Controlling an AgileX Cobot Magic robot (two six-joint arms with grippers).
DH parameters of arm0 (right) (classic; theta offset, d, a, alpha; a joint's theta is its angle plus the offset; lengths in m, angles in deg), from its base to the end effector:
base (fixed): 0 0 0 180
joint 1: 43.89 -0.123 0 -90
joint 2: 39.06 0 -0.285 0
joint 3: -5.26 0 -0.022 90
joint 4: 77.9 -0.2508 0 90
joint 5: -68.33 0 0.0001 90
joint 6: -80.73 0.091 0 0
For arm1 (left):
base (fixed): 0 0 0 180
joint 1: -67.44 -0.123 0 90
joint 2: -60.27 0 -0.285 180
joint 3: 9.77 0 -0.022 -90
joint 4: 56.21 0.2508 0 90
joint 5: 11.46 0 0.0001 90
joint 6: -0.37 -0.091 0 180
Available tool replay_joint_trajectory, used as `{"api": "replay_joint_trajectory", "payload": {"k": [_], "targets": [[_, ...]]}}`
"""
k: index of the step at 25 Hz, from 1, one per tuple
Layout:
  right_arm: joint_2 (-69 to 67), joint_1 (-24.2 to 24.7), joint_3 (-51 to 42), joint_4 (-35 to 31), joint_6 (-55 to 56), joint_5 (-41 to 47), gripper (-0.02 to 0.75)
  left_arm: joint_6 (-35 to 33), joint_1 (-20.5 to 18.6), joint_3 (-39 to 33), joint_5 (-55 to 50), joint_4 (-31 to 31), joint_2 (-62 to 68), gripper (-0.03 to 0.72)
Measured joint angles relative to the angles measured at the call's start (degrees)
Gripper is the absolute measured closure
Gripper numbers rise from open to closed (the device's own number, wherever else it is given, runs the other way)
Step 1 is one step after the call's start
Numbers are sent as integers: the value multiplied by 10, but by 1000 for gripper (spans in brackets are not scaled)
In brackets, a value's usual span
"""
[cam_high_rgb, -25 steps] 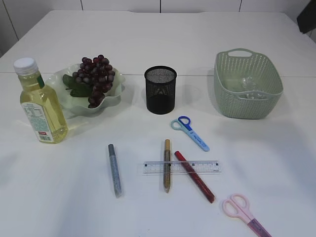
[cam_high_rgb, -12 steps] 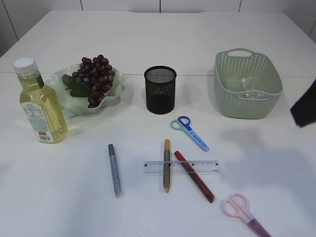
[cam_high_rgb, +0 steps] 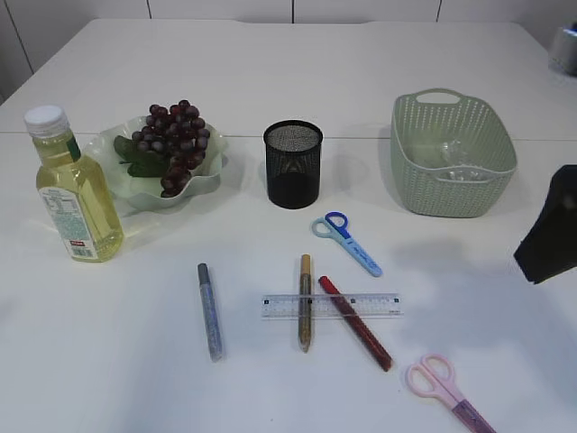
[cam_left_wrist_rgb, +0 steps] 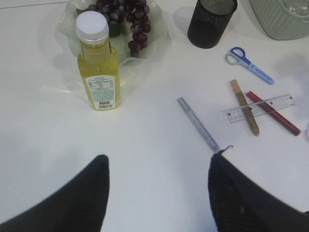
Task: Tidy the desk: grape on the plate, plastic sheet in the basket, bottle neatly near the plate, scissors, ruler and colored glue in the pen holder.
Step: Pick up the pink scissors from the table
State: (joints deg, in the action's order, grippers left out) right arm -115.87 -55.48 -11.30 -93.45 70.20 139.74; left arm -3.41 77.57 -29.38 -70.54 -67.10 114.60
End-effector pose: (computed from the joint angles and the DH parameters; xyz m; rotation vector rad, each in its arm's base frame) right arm 0.2017 0.0650 0.3230 -0.4739 2.8148 0.3894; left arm 0.1301 -0.0382 0.3842 0.2499 2.3061 -0.2945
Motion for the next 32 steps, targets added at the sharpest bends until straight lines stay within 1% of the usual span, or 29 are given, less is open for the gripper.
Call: {"api": "replay_joint_trajectory", "payload": {"k": [4,6,10,14,20,26,32], "targets": [[-32,0,0,3,0,-1,194,0,0,0,0,0,0,223],[-46,-7,0,13,0,-2,195,0,0,0,0,0,0,223],[-72,-57,0,49,16,-4,195,0,0,0,0,0,0,230],[-107,-93,0,53,37,-6,195,0,0,0,0,0,0,238],[-138,-96,-10,55,46,-17,194,0,0,0,0,-1,0,249],[-143,-96,-76,53,45,-70,195,0,0,0,0,-1,0,252],[-160,-96,-85,53,40,-106,195,0,0,0,0,-1,0,253]]}}
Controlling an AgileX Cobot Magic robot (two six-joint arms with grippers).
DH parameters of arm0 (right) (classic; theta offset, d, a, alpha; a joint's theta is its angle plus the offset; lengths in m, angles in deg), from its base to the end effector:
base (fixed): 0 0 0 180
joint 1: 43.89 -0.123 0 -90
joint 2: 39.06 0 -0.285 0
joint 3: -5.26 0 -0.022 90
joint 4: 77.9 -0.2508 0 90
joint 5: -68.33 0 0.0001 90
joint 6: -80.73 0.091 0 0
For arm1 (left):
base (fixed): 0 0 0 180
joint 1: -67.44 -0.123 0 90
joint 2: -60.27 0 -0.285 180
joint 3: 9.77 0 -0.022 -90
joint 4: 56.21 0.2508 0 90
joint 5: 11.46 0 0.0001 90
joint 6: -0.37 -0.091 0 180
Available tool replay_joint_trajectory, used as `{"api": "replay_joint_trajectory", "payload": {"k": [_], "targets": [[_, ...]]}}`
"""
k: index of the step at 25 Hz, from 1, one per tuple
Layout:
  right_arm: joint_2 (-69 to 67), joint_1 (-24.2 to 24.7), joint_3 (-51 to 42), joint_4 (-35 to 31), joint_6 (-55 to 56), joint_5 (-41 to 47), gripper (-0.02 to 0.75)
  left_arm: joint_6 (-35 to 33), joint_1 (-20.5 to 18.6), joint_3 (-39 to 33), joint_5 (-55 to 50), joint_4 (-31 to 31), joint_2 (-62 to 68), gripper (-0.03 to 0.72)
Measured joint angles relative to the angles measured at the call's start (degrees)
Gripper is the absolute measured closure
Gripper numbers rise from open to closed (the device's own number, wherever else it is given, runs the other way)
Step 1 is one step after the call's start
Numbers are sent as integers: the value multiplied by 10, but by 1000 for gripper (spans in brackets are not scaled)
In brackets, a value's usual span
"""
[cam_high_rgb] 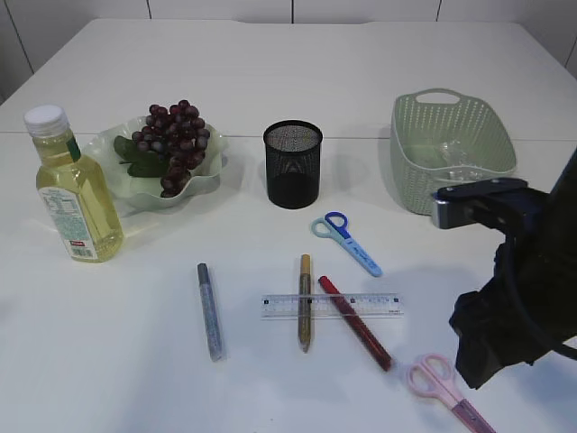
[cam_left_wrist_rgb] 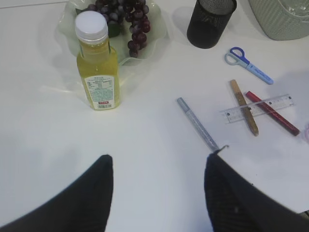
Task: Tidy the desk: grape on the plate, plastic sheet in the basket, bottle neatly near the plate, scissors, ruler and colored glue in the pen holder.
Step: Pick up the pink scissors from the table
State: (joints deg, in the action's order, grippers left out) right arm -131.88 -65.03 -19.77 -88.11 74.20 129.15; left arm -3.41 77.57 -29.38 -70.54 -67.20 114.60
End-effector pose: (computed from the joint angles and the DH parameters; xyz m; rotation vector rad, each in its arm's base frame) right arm 0.2268 0.1028 0.2201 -0.6180 3.0671 0.2480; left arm 0.1301 -0.0384 0.3843 0.2496 2.3060 -0.2967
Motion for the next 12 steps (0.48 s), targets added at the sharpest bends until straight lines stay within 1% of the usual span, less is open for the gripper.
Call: {"api": "replay_joint_trajectory", "payload": {"k": [4,12], "targets": [[-36,0,0,0,-4,-7,194,0,0,0,-1,0,0,253],[-96,-23,0,11,-8,-36,195,0,0,0,-6,-13,0,253]]}}
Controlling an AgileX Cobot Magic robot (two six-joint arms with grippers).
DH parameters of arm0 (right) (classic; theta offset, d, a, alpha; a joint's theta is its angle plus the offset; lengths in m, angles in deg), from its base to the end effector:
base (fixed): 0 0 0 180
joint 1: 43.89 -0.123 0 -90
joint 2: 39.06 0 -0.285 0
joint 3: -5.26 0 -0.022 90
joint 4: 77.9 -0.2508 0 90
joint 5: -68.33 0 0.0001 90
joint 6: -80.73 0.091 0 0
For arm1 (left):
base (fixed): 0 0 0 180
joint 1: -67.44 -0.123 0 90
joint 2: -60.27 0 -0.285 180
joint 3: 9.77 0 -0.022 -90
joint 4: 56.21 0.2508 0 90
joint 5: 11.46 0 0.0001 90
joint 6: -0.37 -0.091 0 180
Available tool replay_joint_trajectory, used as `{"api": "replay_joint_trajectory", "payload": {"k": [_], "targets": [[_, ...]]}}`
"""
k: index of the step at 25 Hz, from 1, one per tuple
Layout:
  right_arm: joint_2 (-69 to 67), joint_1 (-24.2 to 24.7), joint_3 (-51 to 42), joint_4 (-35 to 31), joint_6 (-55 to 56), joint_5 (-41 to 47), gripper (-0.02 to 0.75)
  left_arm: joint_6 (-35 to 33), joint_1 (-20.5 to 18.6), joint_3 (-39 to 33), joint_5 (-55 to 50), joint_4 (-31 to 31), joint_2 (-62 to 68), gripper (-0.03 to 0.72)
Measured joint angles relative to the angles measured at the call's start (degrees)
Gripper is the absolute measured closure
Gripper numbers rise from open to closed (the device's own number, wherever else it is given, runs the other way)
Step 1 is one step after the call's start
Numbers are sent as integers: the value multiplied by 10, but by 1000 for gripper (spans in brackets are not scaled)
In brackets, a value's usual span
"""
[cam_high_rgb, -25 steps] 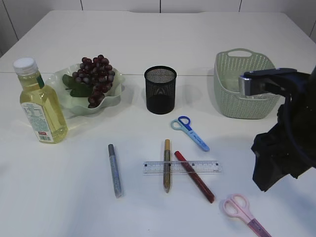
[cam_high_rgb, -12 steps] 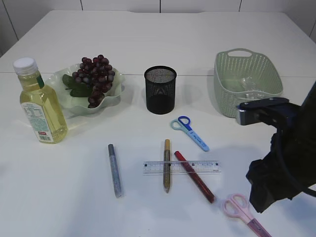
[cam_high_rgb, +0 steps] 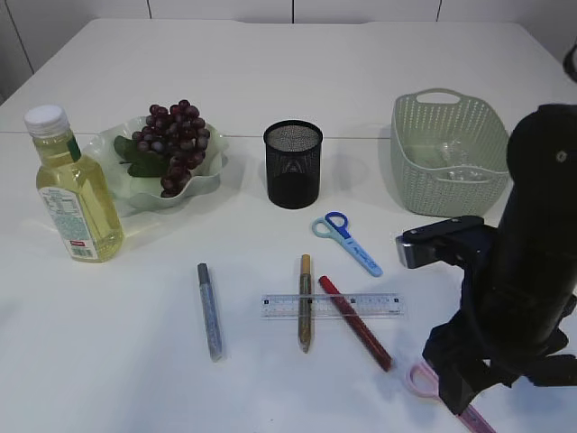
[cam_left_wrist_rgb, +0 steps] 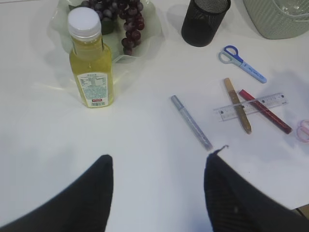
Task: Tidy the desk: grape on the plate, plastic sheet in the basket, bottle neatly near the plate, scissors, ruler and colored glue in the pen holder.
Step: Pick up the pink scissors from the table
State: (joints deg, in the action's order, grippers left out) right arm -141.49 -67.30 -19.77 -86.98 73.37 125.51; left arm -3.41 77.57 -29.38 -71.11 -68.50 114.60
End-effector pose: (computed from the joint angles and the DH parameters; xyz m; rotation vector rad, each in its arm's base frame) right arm 0.2402 0.1171 0.1763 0.6714 -2.9632 -0.1781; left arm 0.1290 -0.0400 0.3840 0.2482 2.3147 -0.3254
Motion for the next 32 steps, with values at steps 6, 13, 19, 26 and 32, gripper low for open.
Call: {"api": "replay_joint_trajectory", "payload": {"k": [6,13,19,26,32], "targets": [[-36,0,0,15,0,-19,195,0,0,0,-11,0,0,253],[-61,0,0,15,-8,-52,194,0,0,0,-12,0,0,253],[-61,0,0,15,-19,-73,195,-1,0,0,-12,0,0,253],[-69,-6,0,18,-20,-74,194,-1,0,0,-13,0,0,253],[-70,-15,0,31,-19,-82,209,-1,0,0,-13,0,0,253]]}}
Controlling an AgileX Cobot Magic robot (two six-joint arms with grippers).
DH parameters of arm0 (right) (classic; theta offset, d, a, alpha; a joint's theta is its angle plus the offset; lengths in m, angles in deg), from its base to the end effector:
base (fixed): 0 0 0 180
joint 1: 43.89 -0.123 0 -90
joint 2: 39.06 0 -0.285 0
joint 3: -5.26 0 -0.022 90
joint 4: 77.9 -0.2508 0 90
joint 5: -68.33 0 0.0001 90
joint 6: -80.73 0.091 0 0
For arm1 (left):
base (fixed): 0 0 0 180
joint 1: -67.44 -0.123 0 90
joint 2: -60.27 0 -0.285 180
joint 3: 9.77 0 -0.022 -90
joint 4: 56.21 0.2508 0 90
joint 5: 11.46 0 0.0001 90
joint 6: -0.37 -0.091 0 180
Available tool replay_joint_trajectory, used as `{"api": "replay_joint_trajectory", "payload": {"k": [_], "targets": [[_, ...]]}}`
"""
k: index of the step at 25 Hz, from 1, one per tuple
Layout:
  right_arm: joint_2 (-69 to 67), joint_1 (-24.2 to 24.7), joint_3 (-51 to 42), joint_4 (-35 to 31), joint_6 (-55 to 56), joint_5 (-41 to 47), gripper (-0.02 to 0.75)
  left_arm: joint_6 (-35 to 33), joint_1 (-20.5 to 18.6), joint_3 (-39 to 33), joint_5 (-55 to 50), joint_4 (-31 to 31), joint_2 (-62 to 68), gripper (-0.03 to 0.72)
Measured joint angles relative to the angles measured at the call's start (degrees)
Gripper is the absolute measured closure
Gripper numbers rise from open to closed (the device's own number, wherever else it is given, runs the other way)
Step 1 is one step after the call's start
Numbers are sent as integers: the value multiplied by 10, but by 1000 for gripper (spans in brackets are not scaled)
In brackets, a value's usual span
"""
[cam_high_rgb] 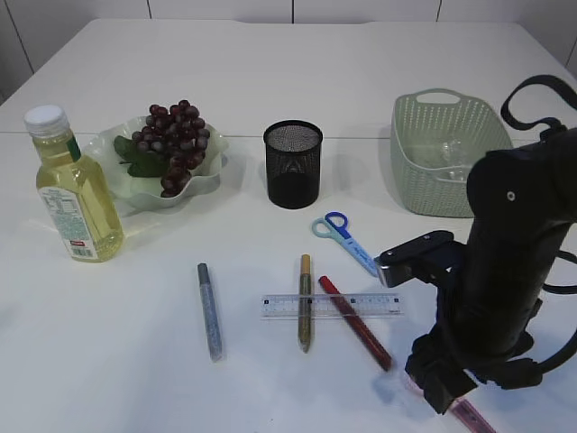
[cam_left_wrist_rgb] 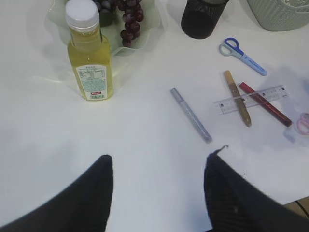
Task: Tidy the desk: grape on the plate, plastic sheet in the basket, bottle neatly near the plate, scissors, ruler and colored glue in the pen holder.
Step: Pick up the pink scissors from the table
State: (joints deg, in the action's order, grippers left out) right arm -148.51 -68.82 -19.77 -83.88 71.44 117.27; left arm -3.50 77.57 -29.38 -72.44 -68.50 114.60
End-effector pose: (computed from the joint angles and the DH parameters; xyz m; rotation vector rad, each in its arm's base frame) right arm 0.2545 0.1262 0.1411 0.7987 -2.9646 -0.1041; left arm 0.1276 -0.0400 0.3825 0.2558 2.3370 -0.3251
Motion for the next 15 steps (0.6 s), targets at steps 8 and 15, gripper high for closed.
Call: {"api": "replay_joint_trajectory", "payload": {"k": [8,15], "targets": [[-17,0,-10,11,9,-6,235,0,0,0,-1,4,0,253],[-29,0,-12,11,11,-18,236,0,0,0,-1,8,0,253]]}}
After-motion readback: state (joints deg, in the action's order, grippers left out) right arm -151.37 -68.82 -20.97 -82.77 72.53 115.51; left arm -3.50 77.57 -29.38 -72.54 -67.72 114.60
